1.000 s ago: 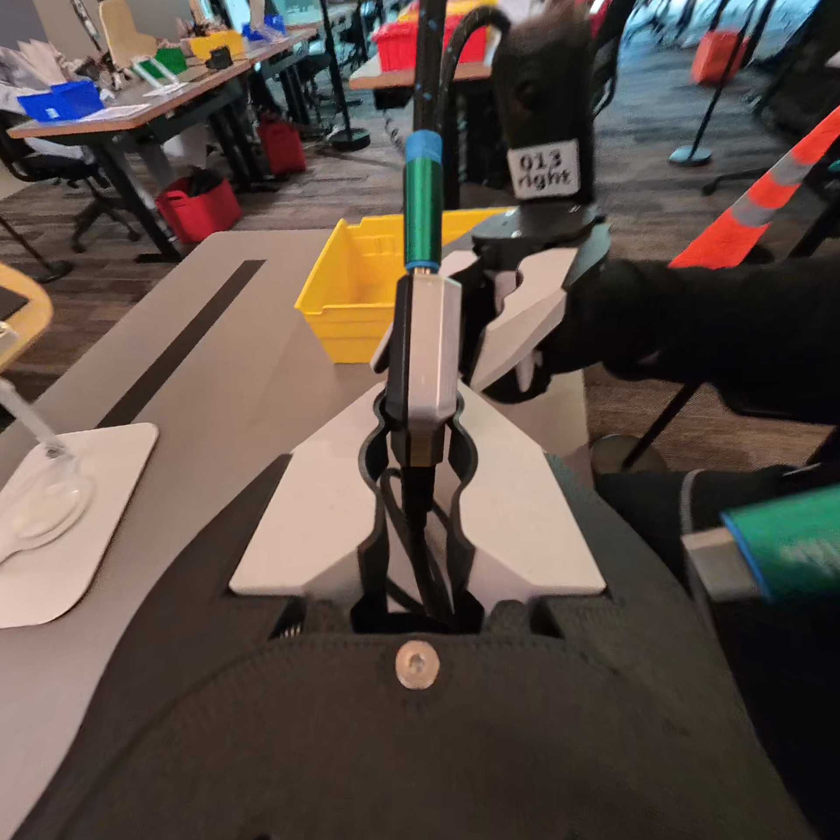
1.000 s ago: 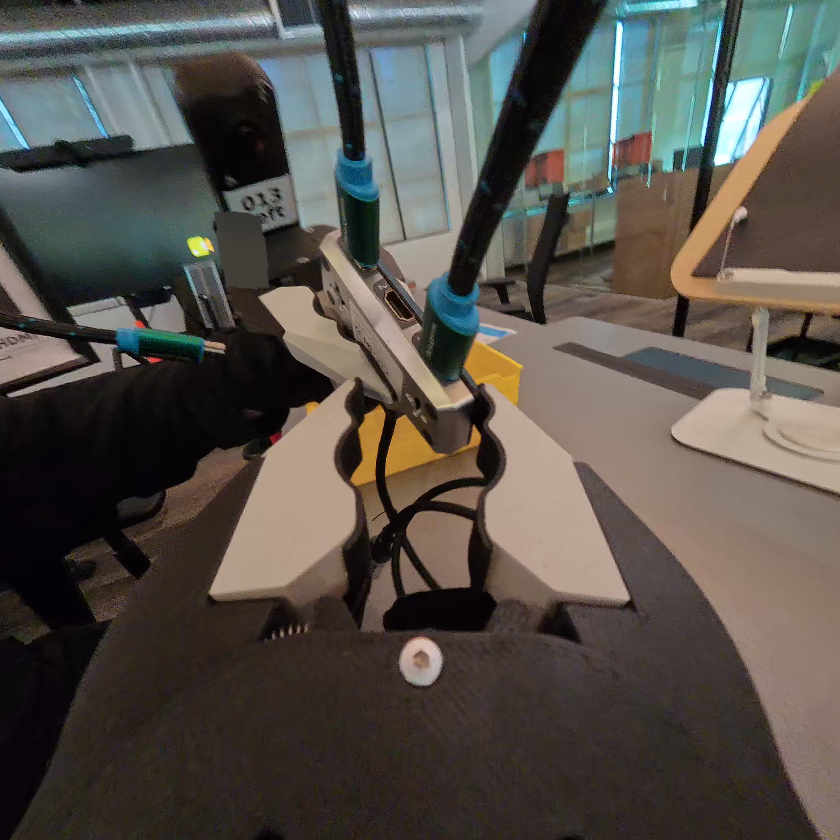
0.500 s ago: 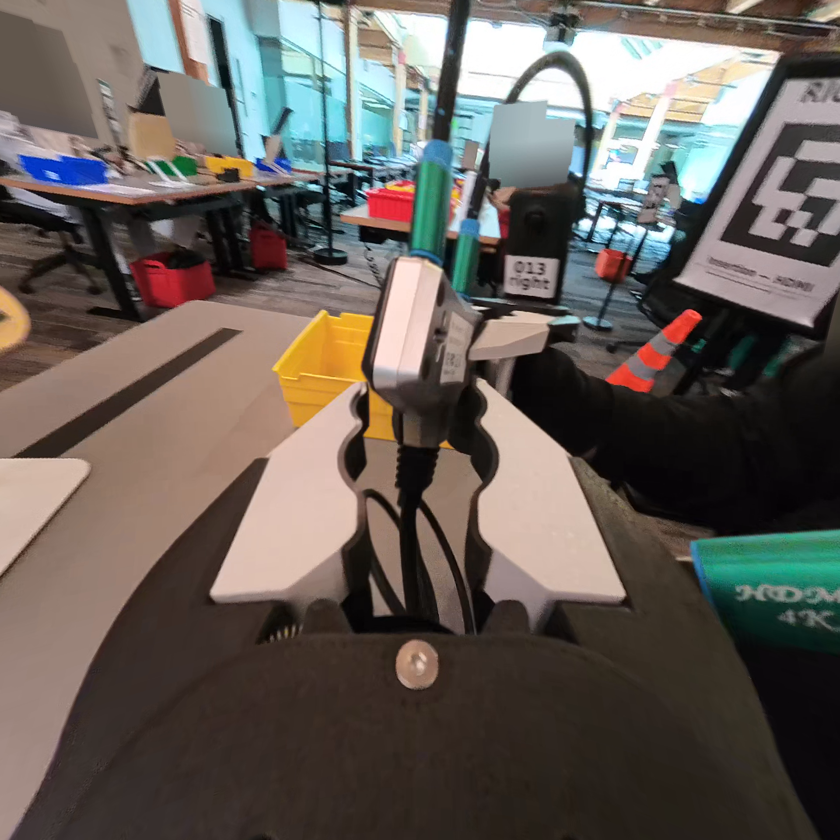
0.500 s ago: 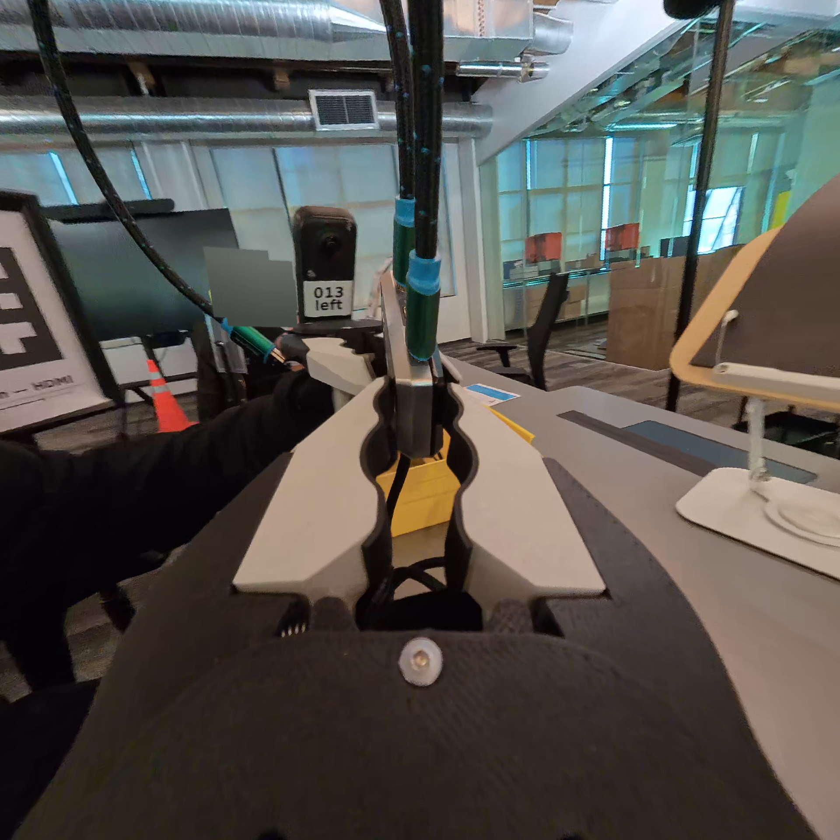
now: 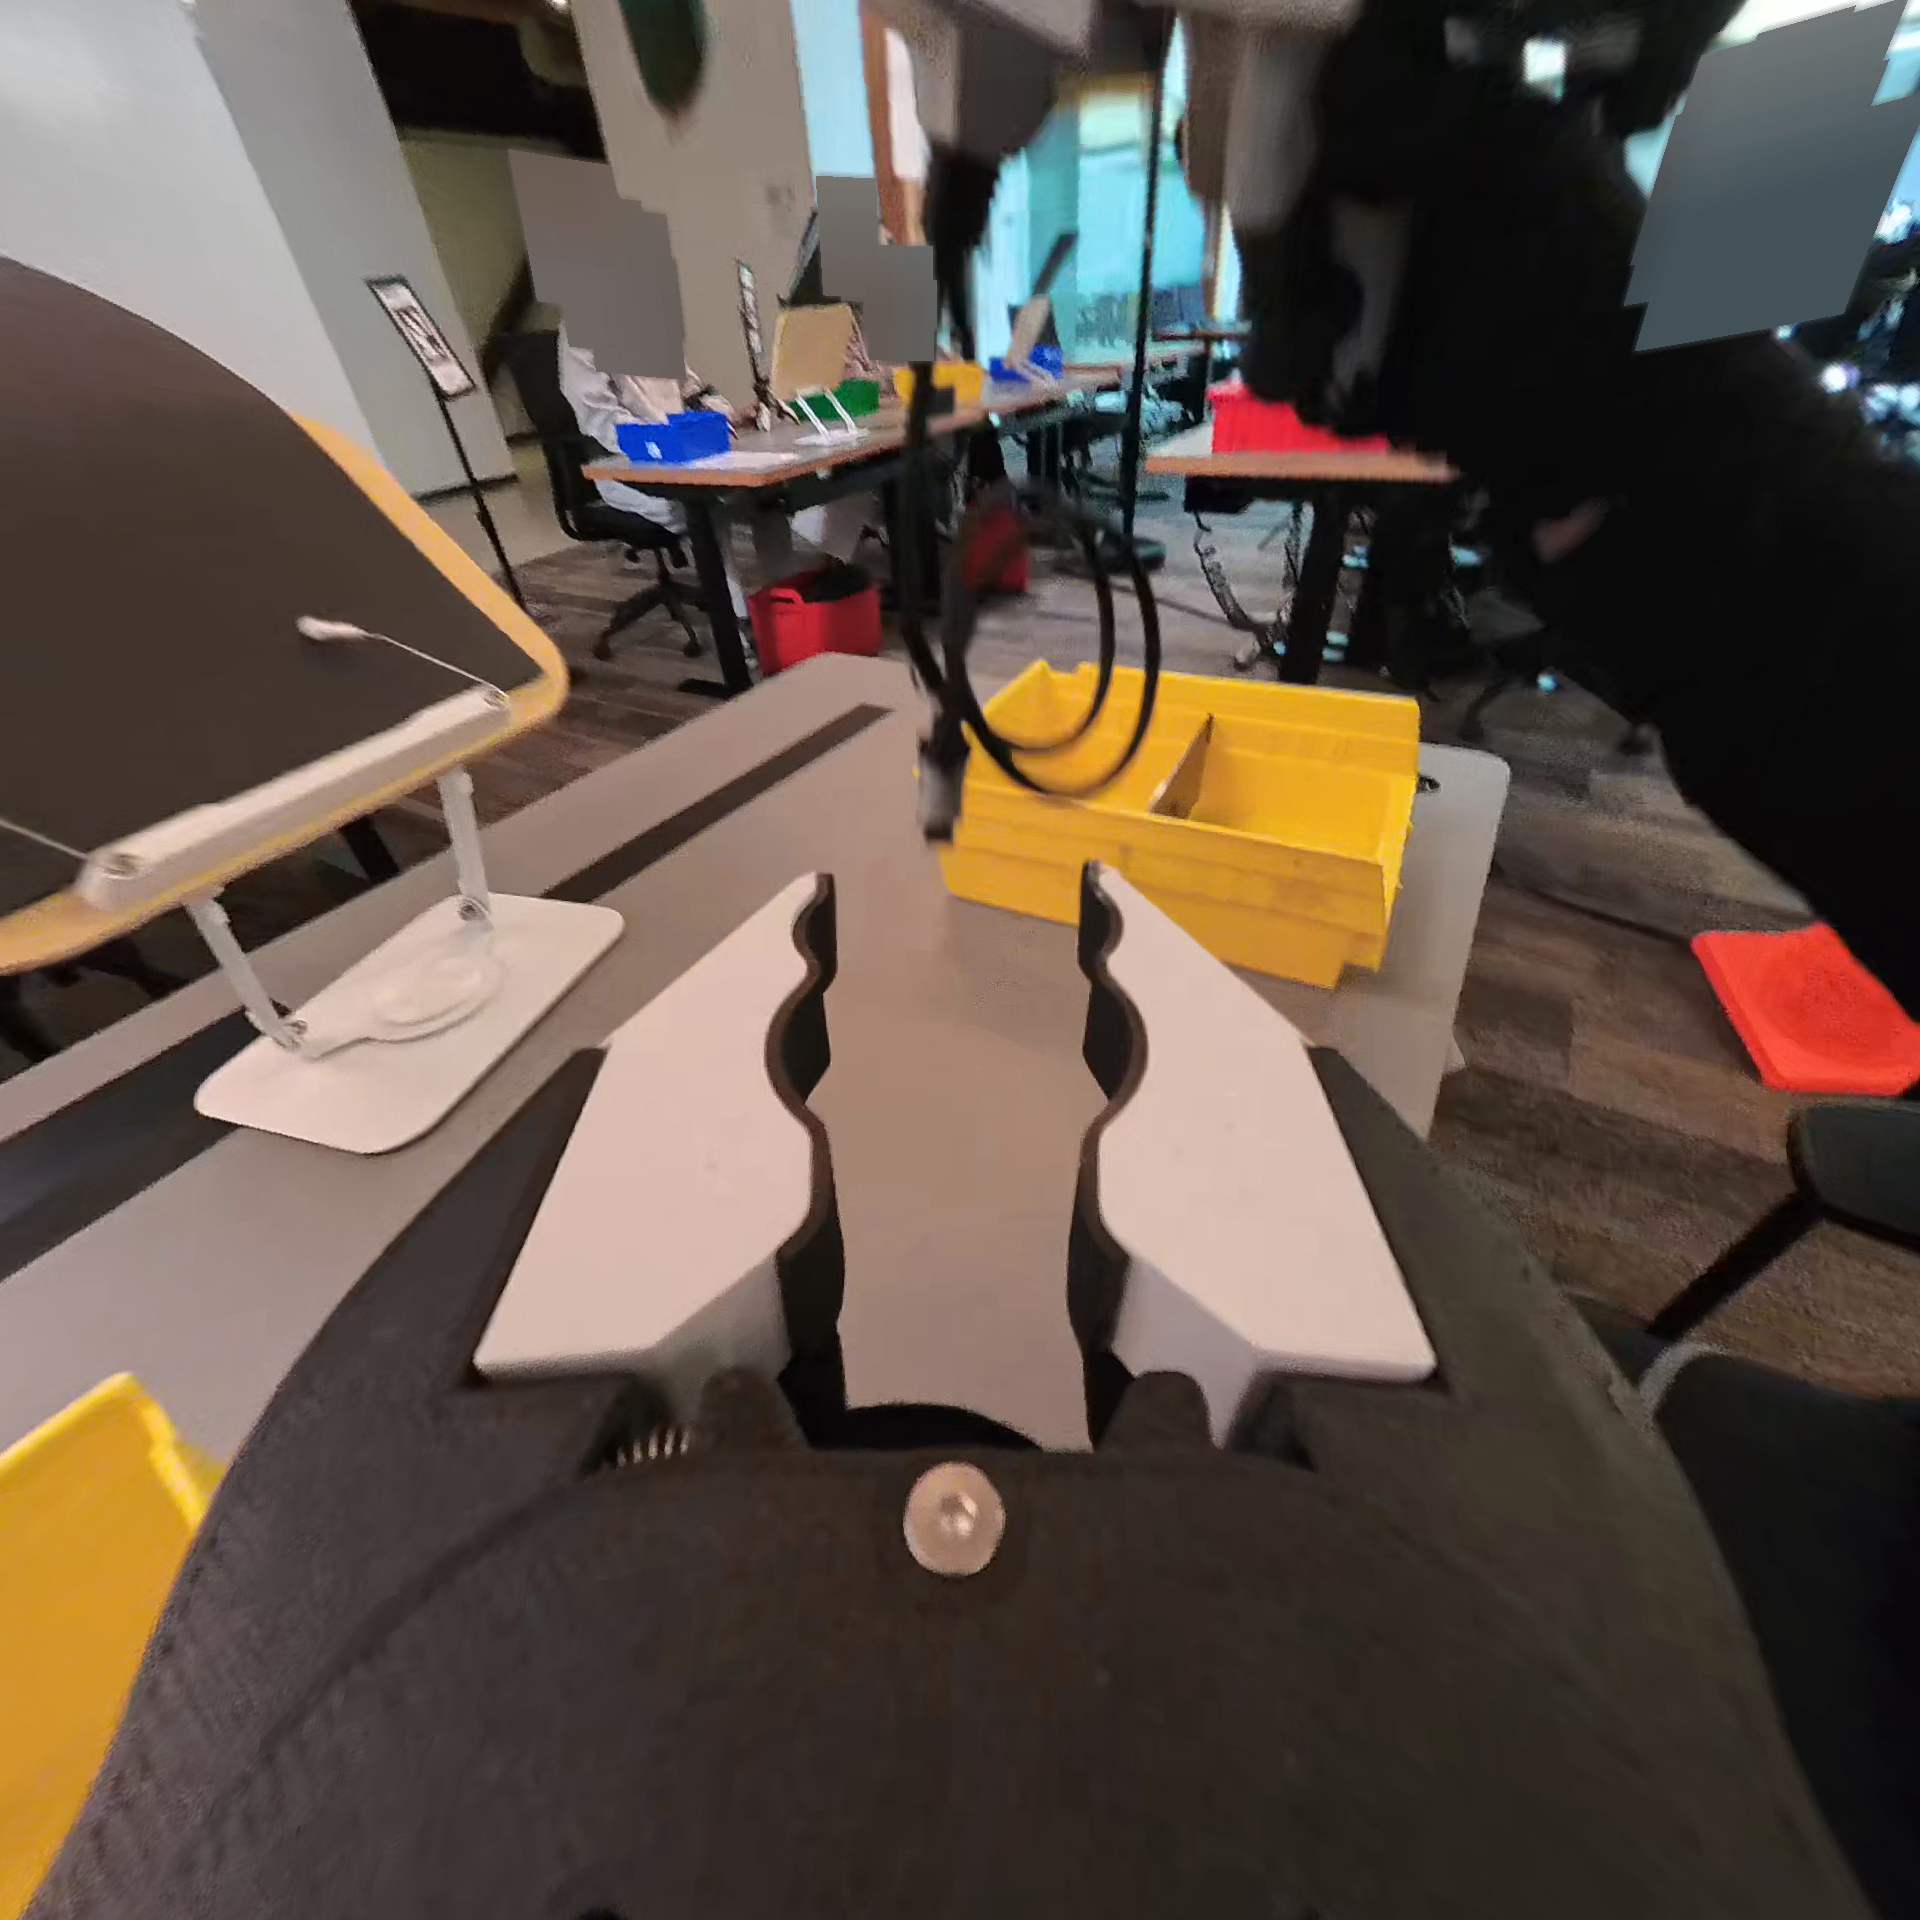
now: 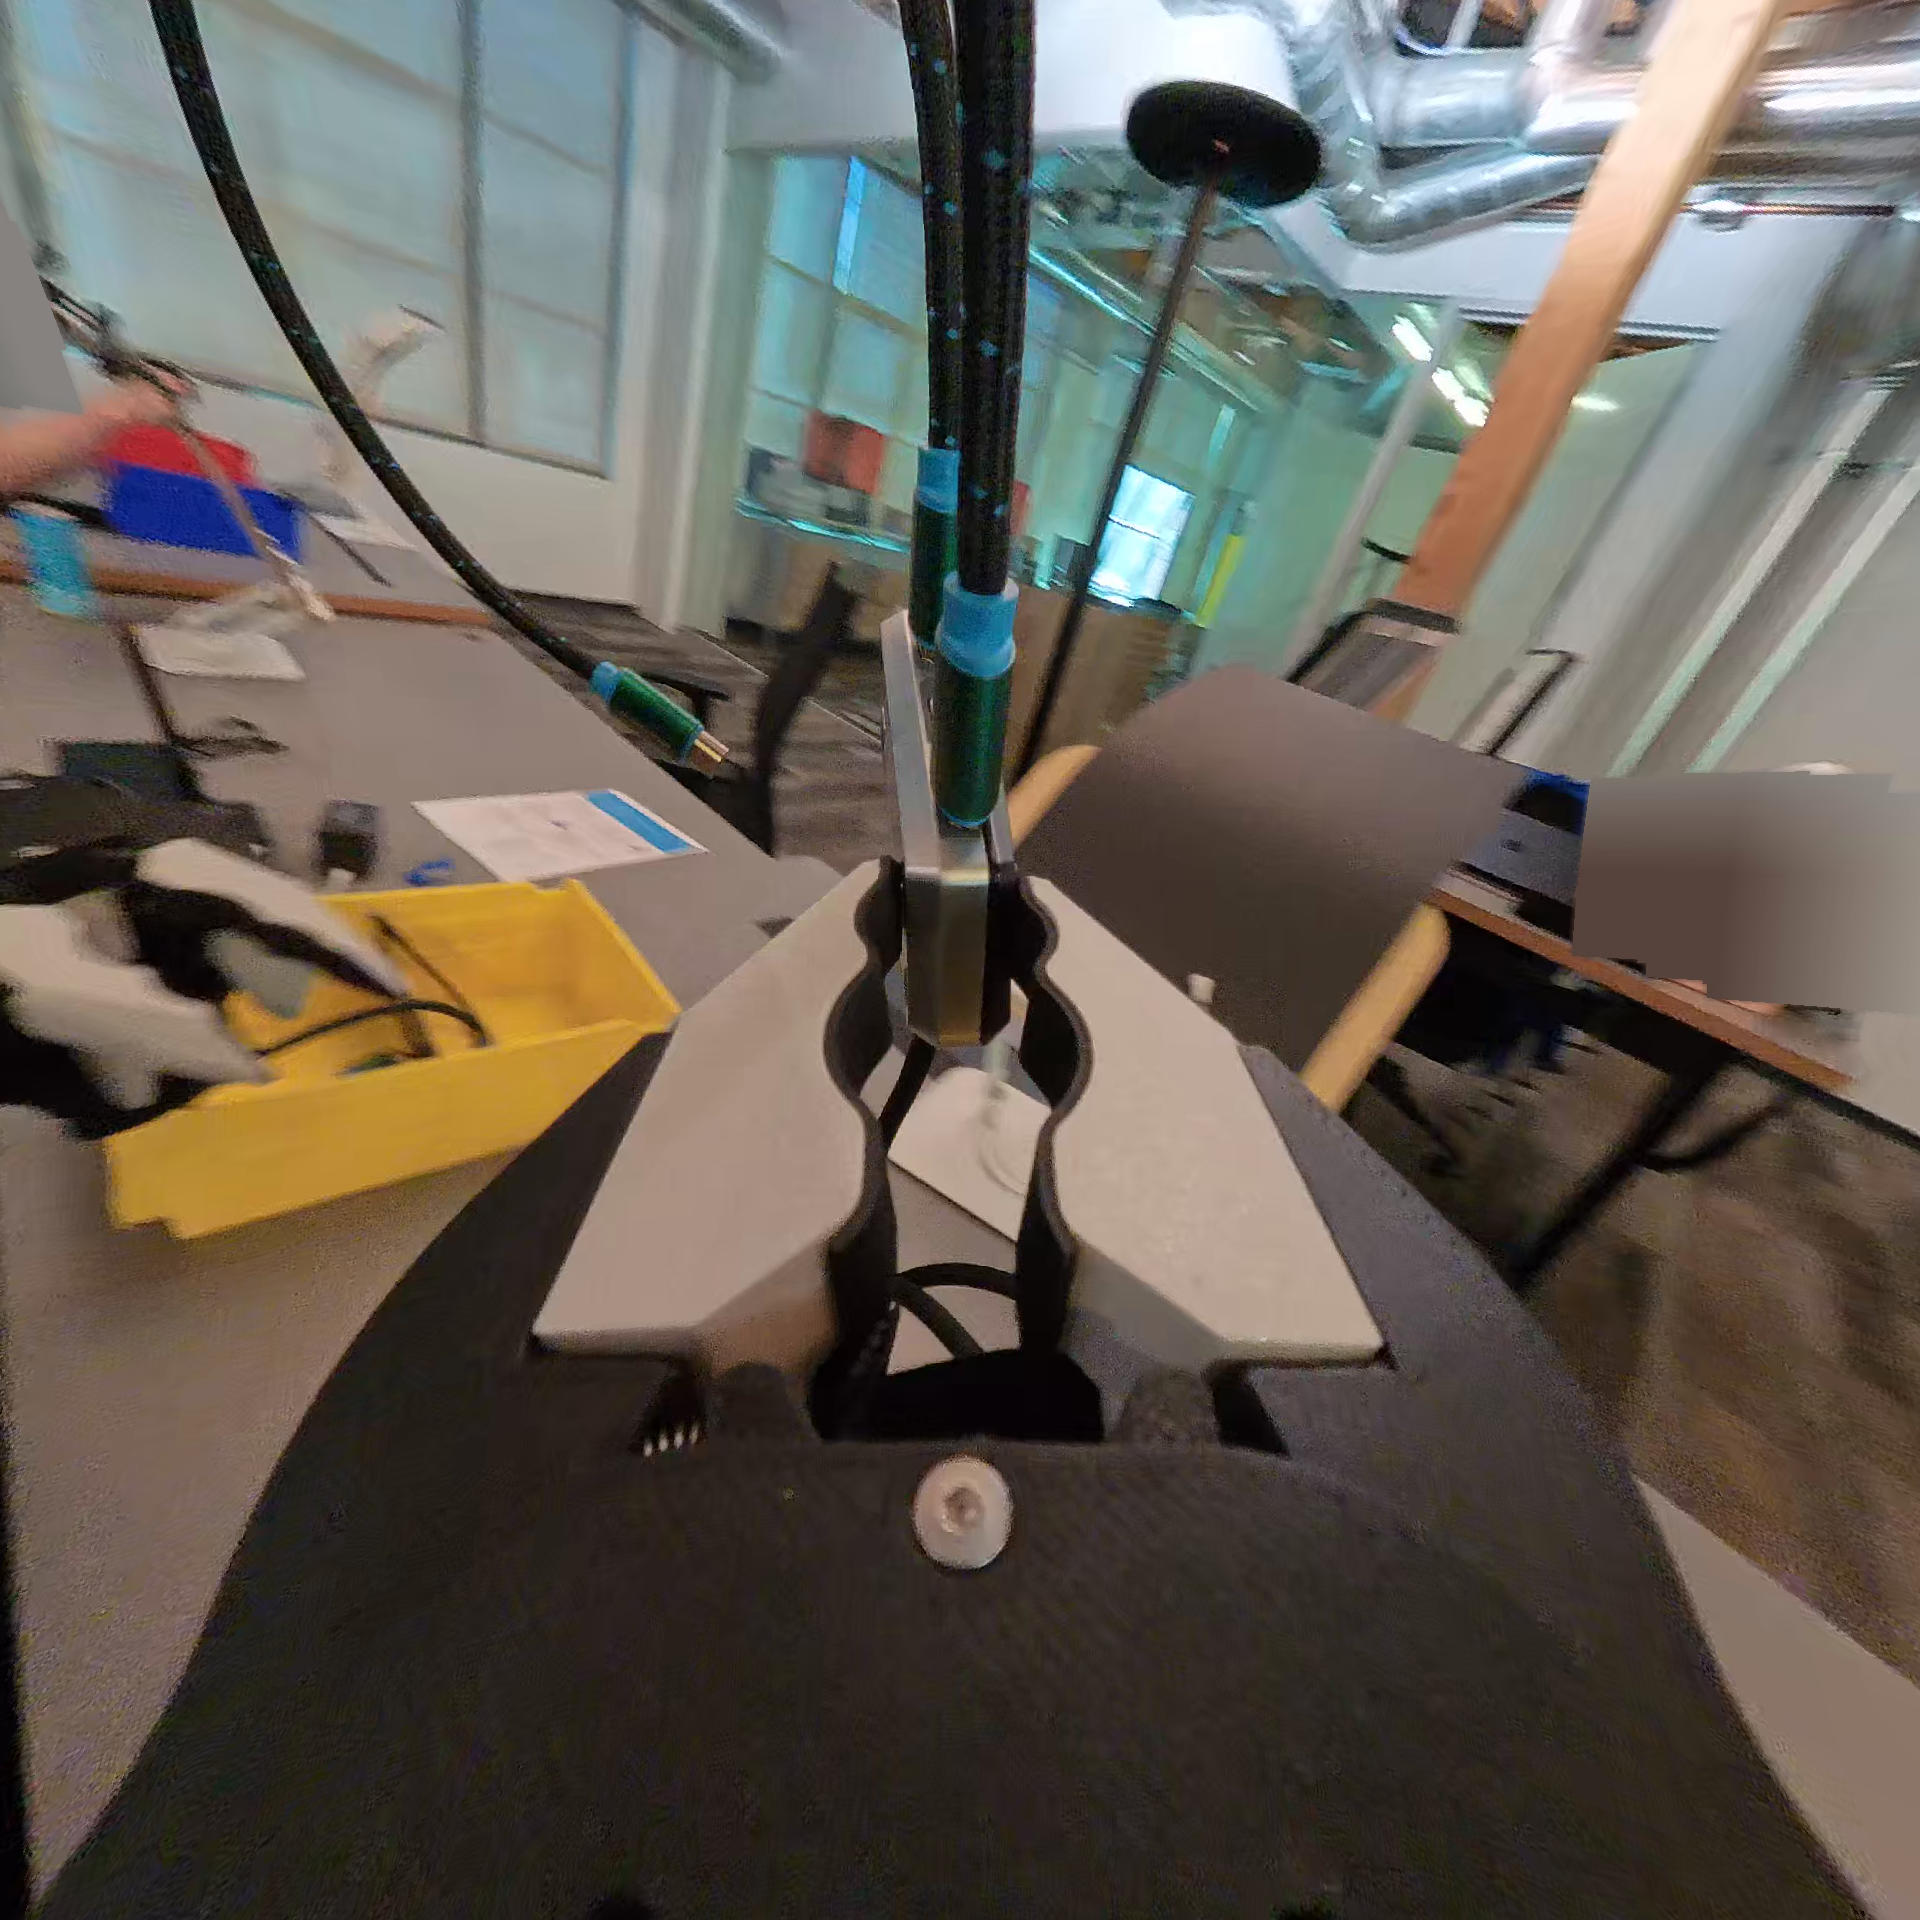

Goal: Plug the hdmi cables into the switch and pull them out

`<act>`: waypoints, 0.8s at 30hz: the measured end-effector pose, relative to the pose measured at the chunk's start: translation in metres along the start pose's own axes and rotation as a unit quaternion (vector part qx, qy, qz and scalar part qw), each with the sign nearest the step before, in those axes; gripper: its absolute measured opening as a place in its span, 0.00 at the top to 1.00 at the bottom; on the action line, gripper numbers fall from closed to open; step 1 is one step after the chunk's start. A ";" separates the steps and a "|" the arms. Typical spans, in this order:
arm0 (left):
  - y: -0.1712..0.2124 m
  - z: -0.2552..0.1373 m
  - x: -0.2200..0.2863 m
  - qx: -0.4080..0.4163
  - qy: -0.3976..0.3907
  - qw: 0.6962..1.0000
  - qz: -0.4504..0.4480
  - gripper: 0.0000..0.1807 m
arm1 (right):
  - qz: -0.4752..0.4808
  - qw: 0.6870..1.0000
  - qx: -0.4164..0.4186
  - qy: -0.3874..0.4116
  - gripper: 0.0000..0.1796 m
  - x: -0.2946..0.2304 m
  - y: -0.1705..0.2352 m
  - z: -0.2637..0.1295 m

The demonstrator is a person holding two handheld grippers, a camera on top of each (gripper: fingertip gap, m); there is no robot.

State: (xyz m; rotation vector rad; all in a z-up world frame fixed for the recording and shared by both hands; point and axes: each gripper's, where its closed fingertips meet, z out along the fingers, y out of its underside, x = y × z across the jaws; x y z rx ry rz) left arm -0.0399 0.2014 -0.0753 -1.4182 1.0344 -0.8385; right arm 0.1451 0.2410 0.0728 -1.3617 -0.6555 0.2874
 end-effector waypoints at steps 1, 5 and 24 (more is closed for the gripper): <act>0.010 0.004 0.005 -0.013 0.011 1.000 -0.001 0.75 | -0.009 1.000 -0.014 0.017 0.91 0.016 0.000 -0.006; 0.042 0.023 0.017 -0.047 0.041 0.998 -0.016 0.76 | -0.005 0.995 -0.067 0.071 0.90 0.076 0.029 -0.032; 0.132 0.062 0.048 -0.146 0.093 0.984 -0.034 0.77 | 0.119 0.957 -0.236 0.121 0.91 0.134 0.284 -0.102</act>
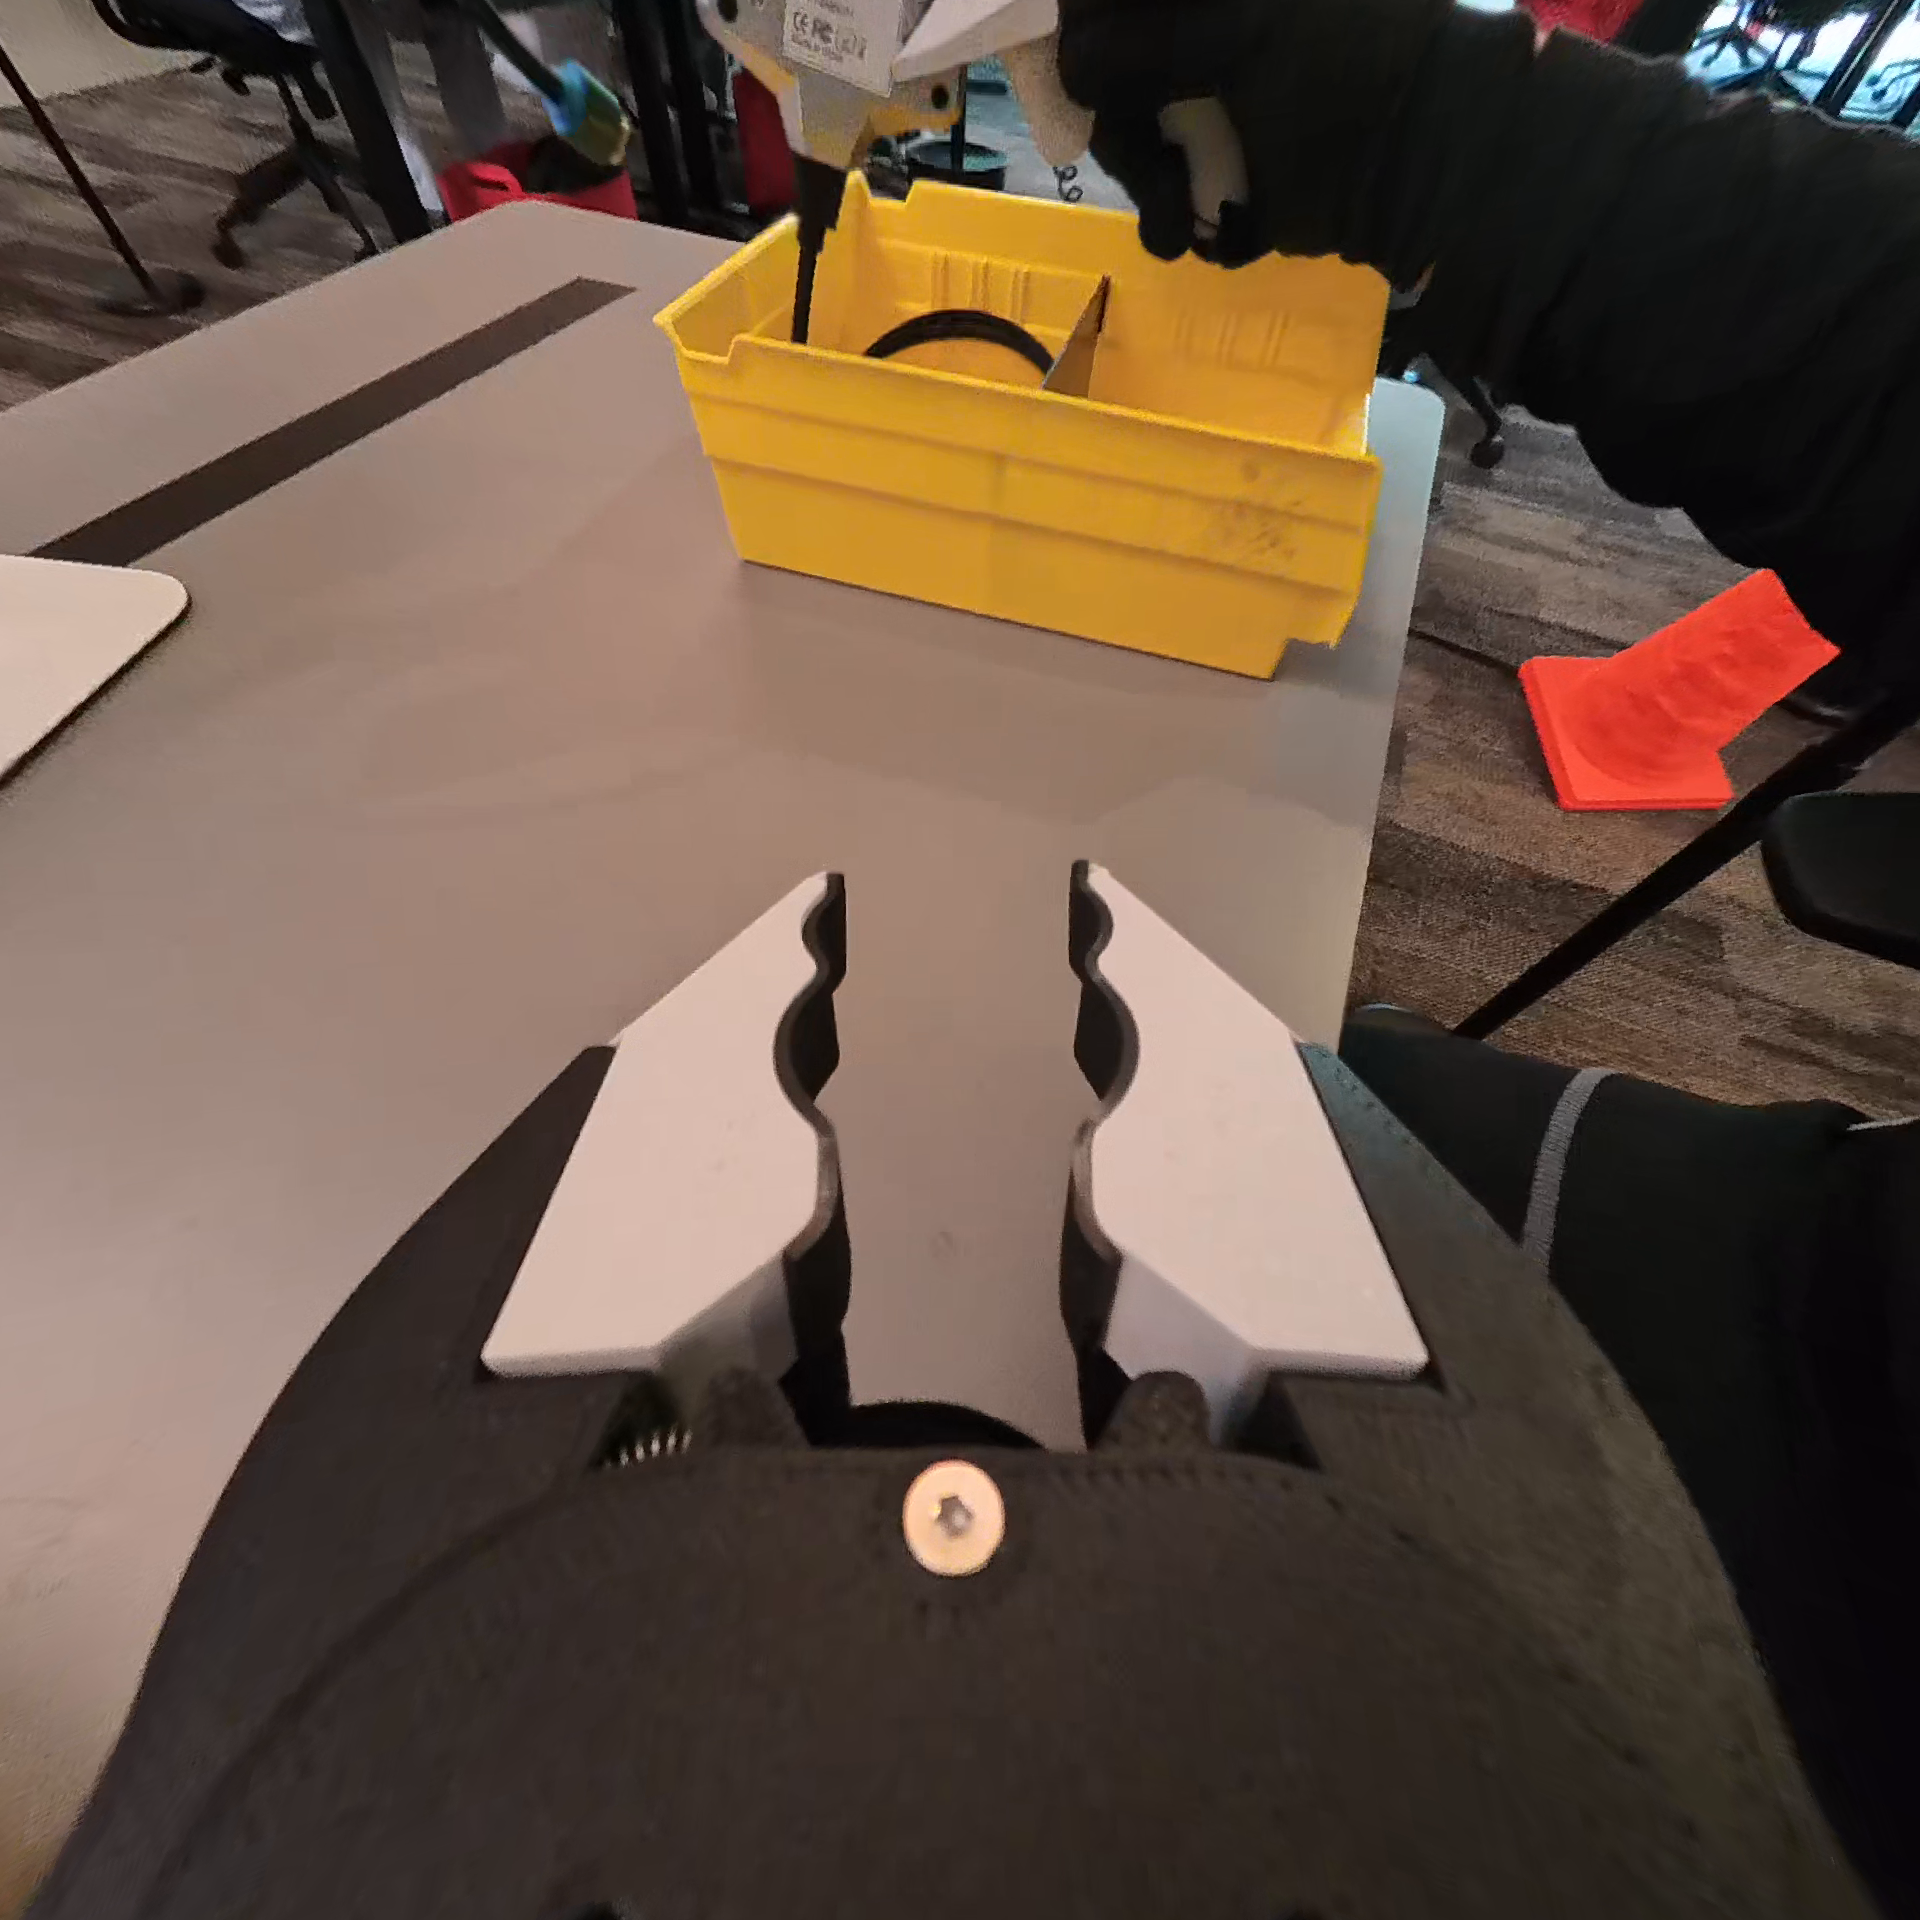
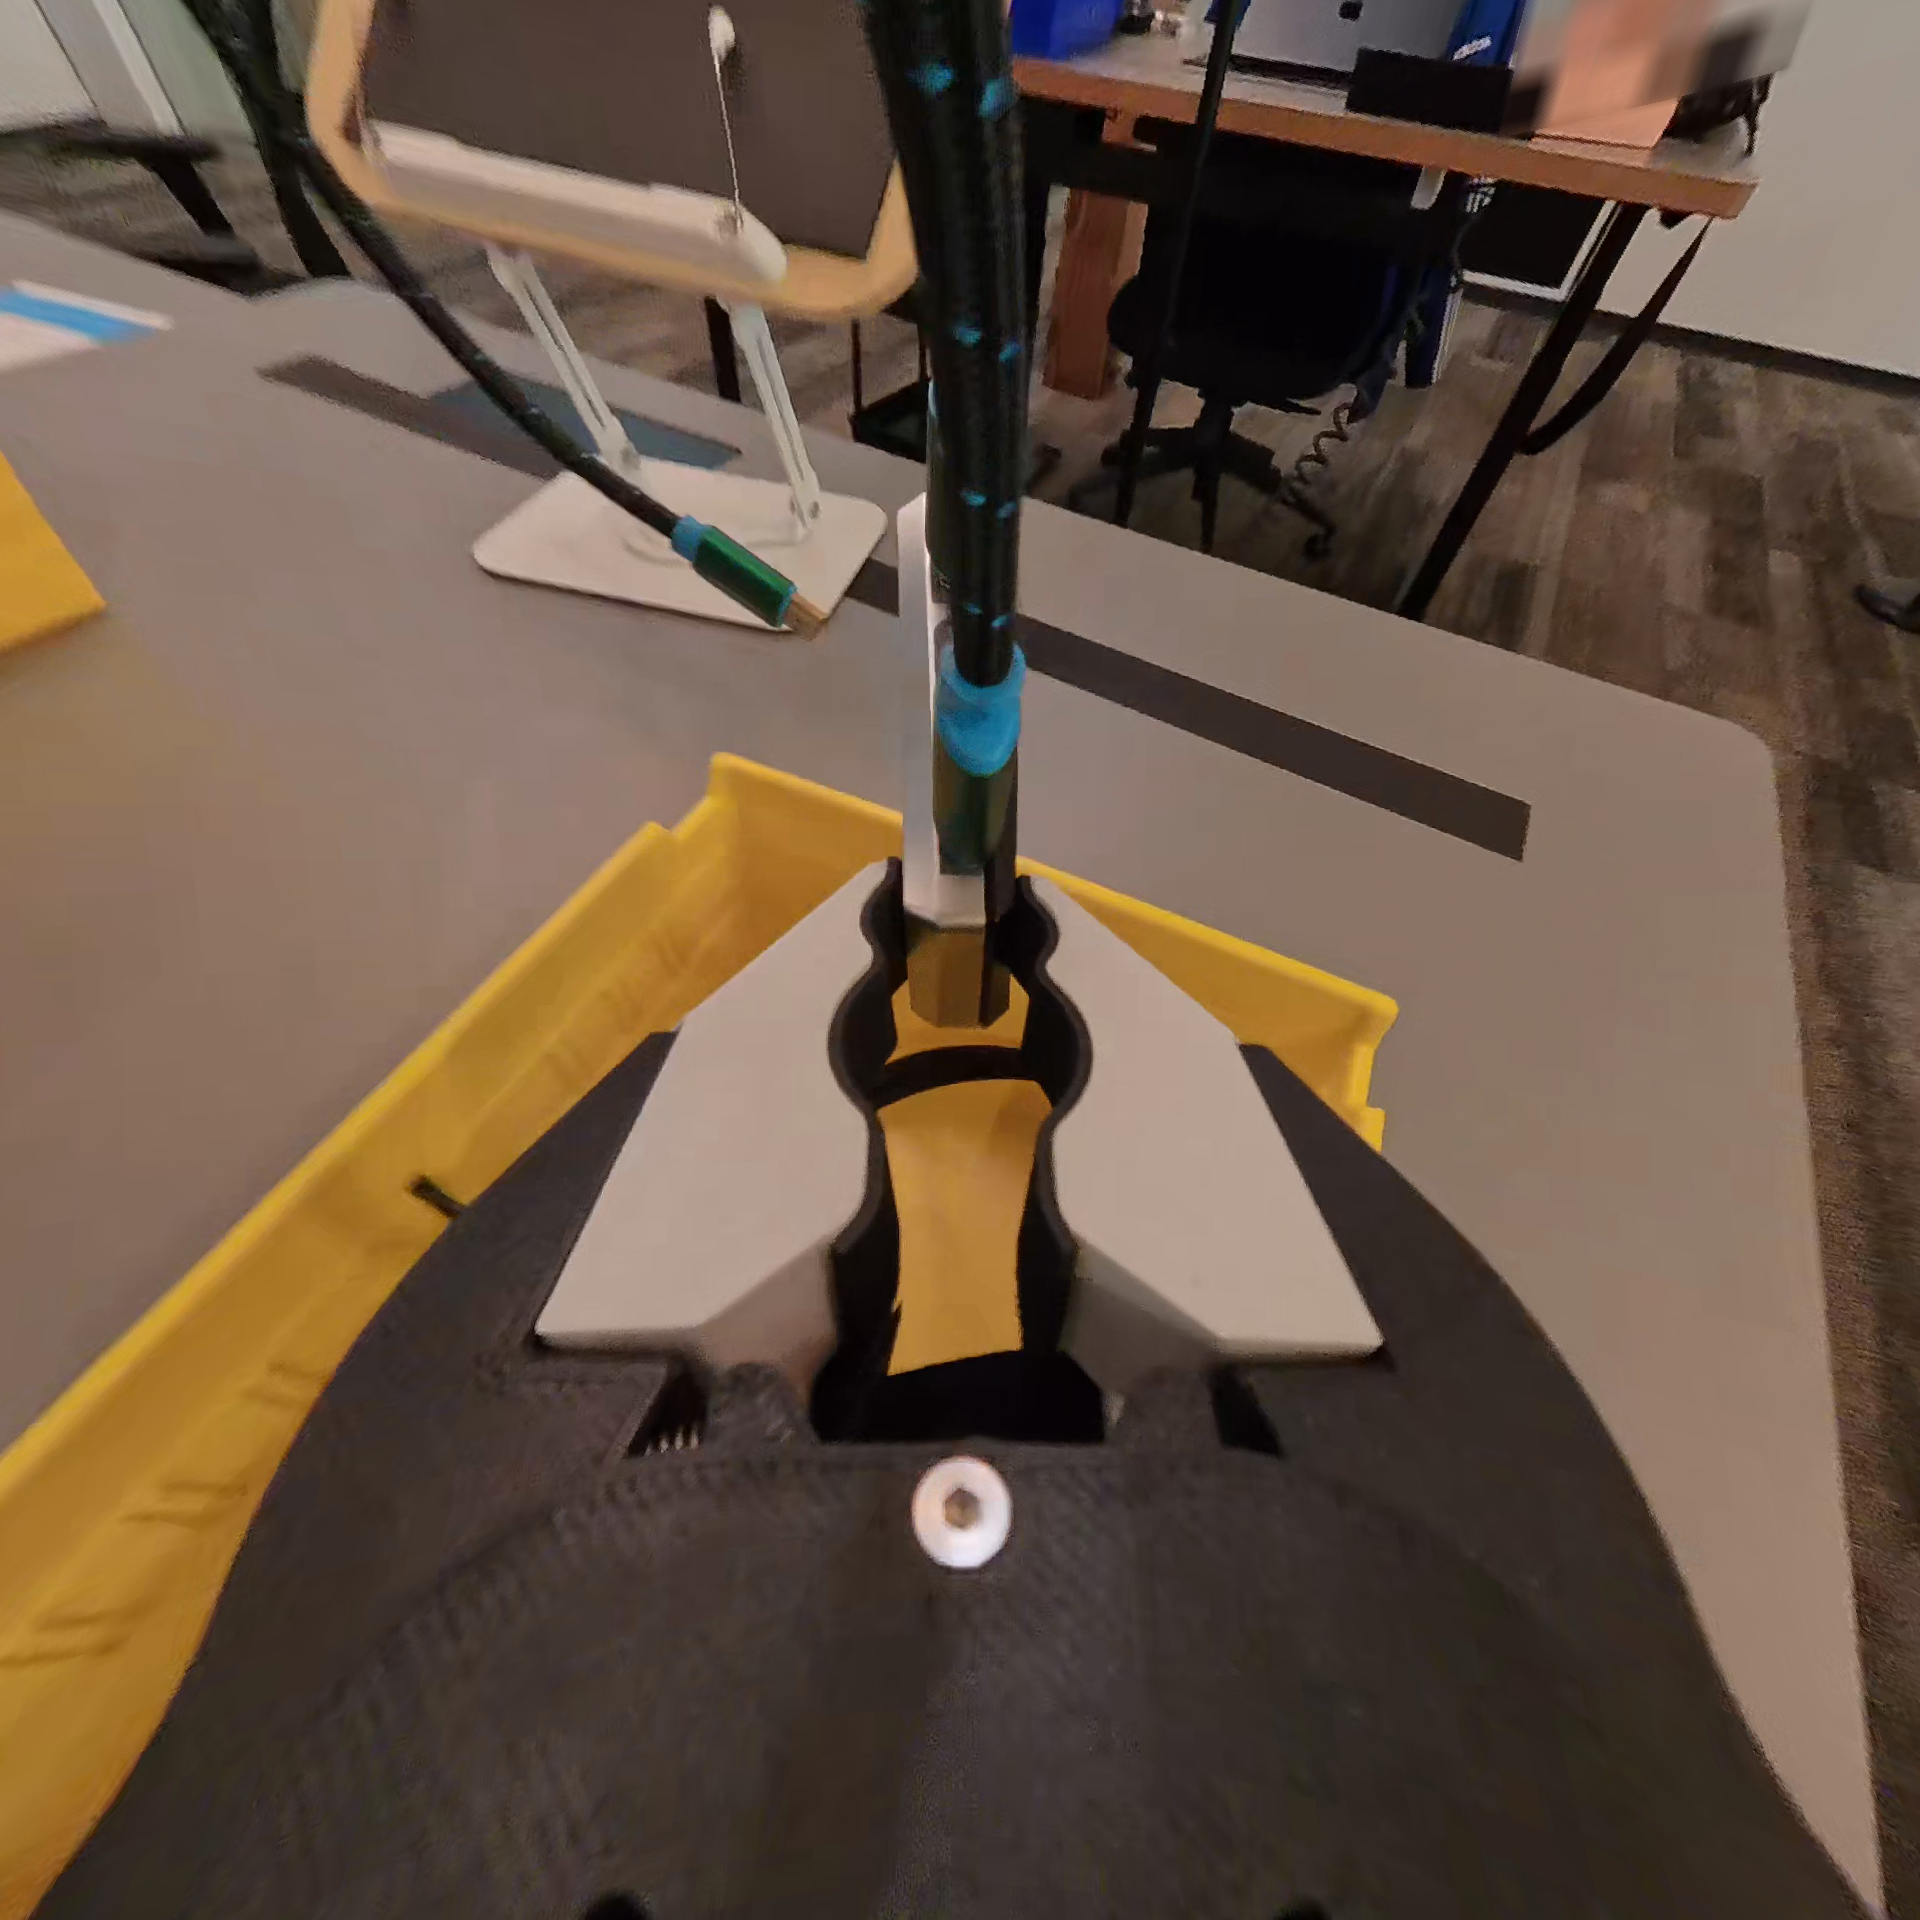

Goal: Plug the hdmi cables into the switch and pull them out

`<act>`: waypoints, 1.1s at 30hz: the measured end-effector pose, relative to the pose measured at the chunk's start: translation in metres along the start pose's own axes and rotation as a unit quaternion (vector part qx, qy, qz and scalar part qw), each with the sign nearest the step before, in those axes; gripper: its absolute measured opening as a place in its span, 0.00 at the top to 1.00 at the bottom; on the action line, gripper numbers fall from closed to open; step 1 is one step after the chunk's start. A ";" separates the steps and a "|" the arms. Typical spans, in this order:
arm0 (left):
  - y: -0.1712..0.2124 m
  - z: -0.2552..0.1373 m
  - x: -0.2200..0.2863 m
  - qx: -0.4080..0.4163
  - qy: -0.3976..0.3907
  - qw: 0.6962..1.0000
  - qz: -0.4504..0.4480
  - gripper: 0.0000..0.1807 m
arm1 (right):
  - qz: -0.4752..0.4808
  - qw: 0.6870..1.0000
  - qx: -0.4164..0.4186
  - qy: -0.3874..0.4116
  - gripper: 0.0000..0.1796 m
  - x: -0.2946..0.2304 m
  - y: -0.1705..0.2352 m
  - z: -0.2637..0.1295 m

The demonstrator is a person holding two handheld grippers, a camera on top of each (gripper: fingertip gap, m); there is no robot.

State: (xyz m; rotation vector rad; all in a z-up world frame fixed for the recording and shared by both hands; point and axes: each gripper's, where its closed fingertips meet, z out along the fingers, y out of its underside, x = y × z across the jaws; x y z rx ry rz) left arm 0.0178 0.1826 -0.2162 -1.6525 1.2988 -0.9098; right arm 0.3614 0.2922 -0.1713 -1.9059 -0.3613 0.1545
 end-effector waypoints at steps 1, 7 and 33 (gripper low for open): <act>0.002 0.002 0.001 -0.002 0.004 1.000 0.000 0.77 | -0.012 1.000 -0.011 0.006 0.91 0.000 0.005 0.002; 0.018 0.018 0.011 -0.030 0.017 0.999 0.015 0.78 | -0.088 0.994 -0.056 0.025 0.91 -0.003 0.022 0.015; -0.045 0.237 0.136 -0.104 0.036 0.914 0.391 0.72 | -0.238 0.951 -0.195 0.003 0.91 -0.010 0.023 0.022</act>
